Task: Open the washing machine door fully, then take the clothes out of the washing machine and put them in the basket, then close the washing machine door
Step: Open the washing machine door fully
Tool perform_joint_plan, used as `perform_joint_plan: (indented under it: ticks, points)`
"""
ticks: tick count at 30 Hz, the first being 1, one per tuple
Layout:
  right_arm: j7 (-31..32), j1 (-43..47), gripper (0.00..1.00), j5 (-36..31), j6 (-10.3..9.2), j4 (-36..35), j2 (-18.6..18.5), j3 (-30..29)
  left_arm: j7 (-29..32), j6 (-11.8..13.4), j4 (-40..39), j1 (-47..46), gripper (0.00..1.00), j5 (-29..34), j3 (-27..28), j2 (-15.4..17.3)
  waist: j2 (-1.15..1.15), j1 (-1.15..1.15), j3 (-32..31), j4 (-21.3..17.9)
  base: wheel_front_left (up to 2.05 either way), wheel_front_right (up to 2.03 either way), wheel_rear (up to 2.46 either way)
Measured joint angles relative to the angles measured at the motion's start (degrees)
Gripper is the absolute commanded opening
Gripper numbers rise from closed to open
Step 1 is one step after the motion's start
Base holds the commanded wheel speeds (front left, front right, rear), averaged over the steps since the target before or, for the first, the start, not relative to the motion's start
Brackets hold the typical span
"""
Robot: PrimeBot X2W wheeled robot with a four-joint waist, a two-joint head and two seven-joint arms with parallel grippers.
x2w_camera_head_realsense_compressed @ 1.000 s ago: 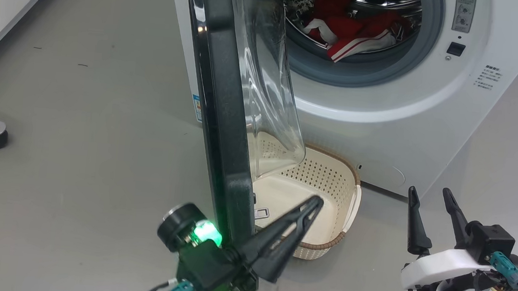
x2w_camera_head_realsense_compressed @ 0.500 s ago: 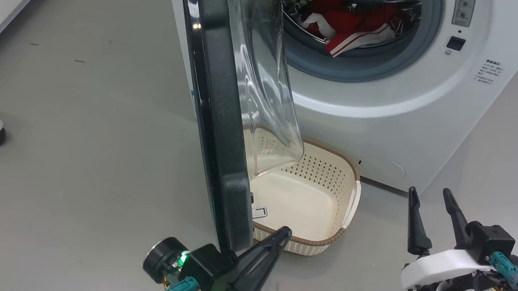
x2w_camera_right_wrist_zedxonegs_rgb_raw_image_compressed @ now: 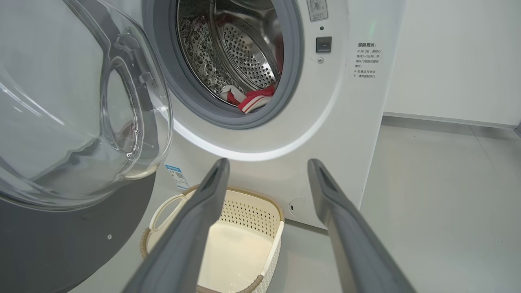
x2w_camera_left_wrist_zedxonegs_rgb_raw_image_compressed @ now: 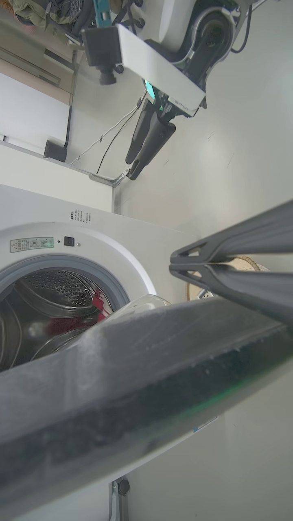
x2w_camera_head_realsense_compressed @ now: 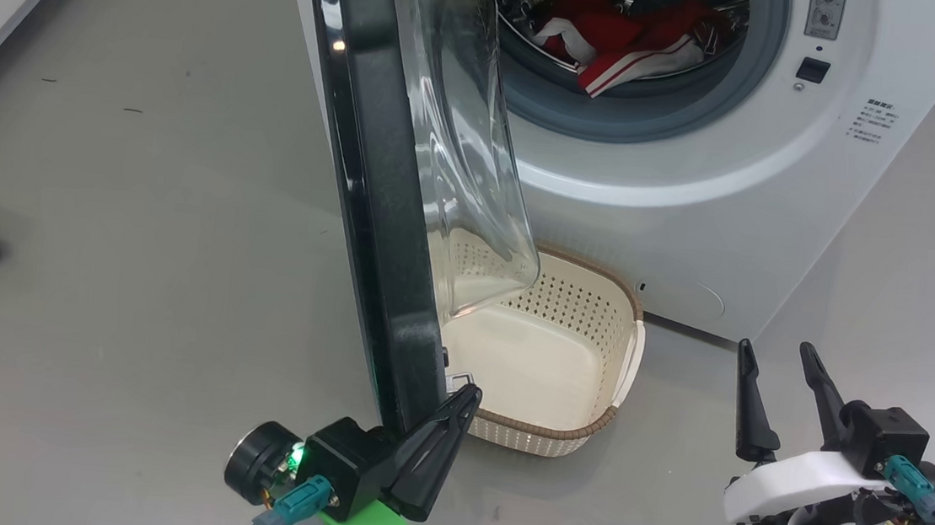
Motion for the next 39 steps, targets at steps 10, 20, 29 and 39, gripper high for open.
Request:
perform_joint_plan:
  ticks: [10, 20, 29, 39]
  points:
    - [0.0, 0.0, 1.0, -0.3, 0.49, 0.2, 0.2, -0.8, -0.1, 1.5, 1.4, 0.0, 0.0, 0.0, 1.0, -0.1, 0.0, 0.0, 0.1, -0.1, 0.0, 0.0, 0.0]
    - [0.0, -0.1, 1.0, -1.4, 1.01, 0.2, 0.4, -1.1, -1.0, 2.5, 2.3, 0.1, 0.0, -0.3, 2.3, -0.2, 0.0, 0.0, 0.5, 0.3, 0.0, 0.0, 0.0]
    - [0.0, -0.1, 1.0, -1.9, 1.49, 0.4, 0.4, -1.4, -2.7, 3.3, 3.3, 1.0, 0.0, -0.3, 3.5, -0.7, 0.0, 0.0, 0.3, 0.8, 0.0, 0.0, 0.0]
    - [0.0, -0.1, 1.0, -1.9, 2.0, 0.7, 0.5, -1.7, -4.3, 5.0, 5.5, 1.7, 0.0, -0.3, 7.3, -0.3, 0.0, 0.0, -0.2, 1.3, 0.0, 0.0, 0.0]
